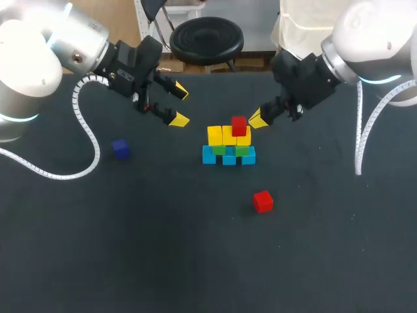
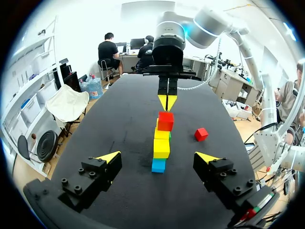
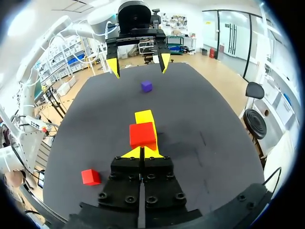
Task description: Place the blue cubes, place green cubes on the blue cubes, place the yellow cubes on the green cubes, then place the red cubes on the yellow cubes, and place purple cube on the red cubes.
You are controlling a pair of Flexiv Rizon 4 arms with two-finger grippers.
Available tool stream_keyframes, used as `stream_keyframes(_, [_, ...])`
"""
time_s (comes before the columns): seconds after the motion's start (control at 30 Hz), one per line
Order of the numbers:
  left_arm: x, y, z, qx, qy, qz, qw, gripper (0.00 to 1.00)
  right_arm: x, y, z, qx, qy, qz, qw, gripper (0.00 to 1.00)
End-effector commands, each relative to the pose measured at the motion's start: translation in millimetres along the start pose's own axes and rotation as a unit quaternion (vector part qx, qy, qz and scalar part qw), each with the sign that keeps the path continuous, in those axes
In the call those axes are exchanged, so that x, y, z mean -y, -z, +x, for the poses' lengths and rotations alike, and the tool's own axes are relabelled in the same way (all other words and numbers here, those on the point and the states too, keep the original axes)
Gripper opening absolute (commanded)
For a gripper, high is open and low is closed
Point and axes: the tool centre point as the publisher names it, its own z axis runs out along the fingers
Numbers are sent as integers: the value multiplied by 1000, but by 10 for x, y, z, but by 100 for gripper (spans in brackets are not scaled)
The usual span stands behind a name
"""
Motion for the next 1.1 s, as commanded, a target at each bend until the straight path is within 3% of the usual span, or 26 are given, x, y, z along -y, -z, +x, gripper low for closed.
stream_keyframes(0.03, [-11,-3,5,1,-1,1,1000,100,51,-34,-17,-1,1,-4,1000,0])
stream_keyframes(0.33, [-11,-3,5,1,-1,1,1000,100,50,-24,-13,-3,-3,-1,1000,0])
stream_keyframes(0.37, [-11,-3,5,1,-1,1,1000,100,39,-6,-3,-3,-5,1,1000,4])
stream_keyframes(0.43, [-11,-3,5,1,-1,1,1000,100,5,38,3,-6,-10,11,1000,23])
stream_keyframes(0.47, [-11,-3,5,1,-1,1,1000,100,-15,70,2,-4,-12,13,1000,49])
stream_keyframes(0.5, [-11,-3,5,1,-1,1,1000,100,-43,109,-4,-2,-12,16,1000,100])
stream_keyframes(0.8, [-11,-3,5,1,-1,1,1000,100,-427,460,-144,-4,1,11,1000,100])
stream_keyframes(1.1, [-11,-3,5,1,-1,1,1000,100,-427,460,-144,-4,1,11,1000,100])
